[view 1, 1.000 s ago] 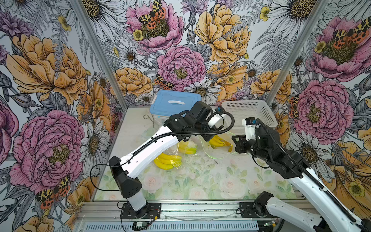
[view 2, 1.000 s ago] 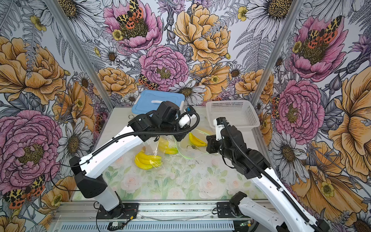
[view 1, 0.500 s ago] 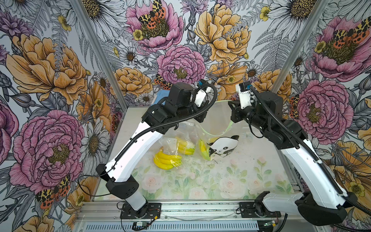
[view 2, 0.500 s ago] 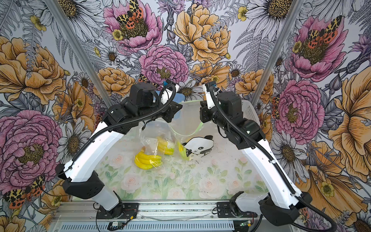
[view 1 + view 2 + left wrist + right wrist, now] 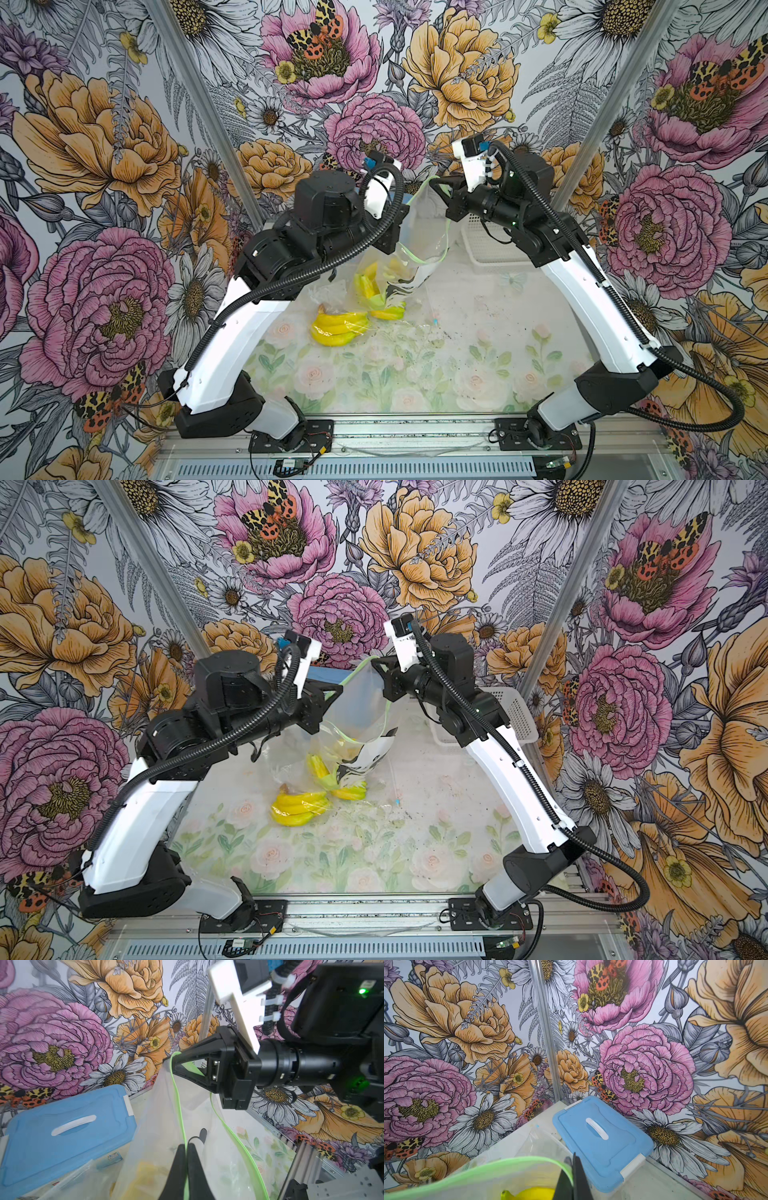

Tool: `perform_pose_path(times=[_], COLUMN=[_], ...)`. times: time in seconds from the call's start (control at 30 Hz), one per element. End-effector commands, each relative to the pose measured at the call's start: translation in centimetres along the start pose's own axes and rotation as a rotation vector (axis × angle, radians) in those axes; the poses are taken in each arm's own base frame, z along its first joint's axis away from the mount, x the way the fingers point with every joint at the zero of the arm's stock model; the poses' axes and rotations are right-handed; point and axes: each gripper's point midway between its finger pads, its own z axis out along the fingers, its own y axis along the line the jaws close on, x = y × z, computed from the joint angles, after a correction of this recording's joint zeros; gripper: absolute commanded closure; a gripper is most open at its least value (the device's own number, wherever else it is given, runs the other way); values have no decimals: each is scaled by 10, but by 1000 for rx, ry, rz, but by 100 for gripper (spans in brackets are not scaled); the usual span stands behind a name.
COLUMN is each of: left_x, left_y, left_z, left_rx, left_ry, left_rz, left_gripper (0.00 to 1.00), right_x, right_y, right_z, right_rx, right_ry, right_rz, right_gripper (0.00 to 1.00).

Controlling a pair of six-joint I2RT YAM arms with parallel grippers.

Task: Open the zip-top bag and take out the banana
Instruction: Adjust the zipper food storage bag at the center of the board.

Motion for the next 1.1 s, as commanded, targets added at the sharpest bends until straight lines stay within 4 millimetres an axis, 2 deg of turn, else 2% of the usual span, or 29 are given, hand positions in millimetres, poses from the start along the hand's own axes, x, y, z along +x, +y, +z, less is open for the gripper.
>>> perform_pose_path(times=[0.0,0.1,0.17,0.27,0.33,0.5,0.6,0.7,0.8,0.9,1.07], left_x=[65,104,119,127,128,130,134,134,133,134,137], left_y=[-39,-60,-67,-76,-80,-85,-83,-84,-86,-87,-91], left_z=[48,90,109,129,138,149,152,153,154,153,157], left_rx=[70,96,86,88,95,103,92,90,84,66,39], left_ry=[175,227,246,272,280,293,300,298,292,284,278], left_rz=[-95,-191,-233,-243,-246,-245,-253,-260,-268,-271,-279], left_gripper=[95,96,96,97,97,98,98,98,98,98,98], right_x=[45,95,117,127,124,122,128,144,165,181,211], right_y=[-51,-73,-81,-80,-70,-35,-14,-1,-2,-1,1], right_z=[-16,-37,-55,-93,-117,-162,-172,-173,-170,-164,-162], right_rx=[119,204,263,337,345,329,269,210,215,197,192], right_ry=[57,111,129,85,34,25,57,77,109,149,197], right_rz=[100,173,219,285,320,381,445,539,587,608,636], right_gripper=[100,98,83,71,66,63,65,72,86,95,100])
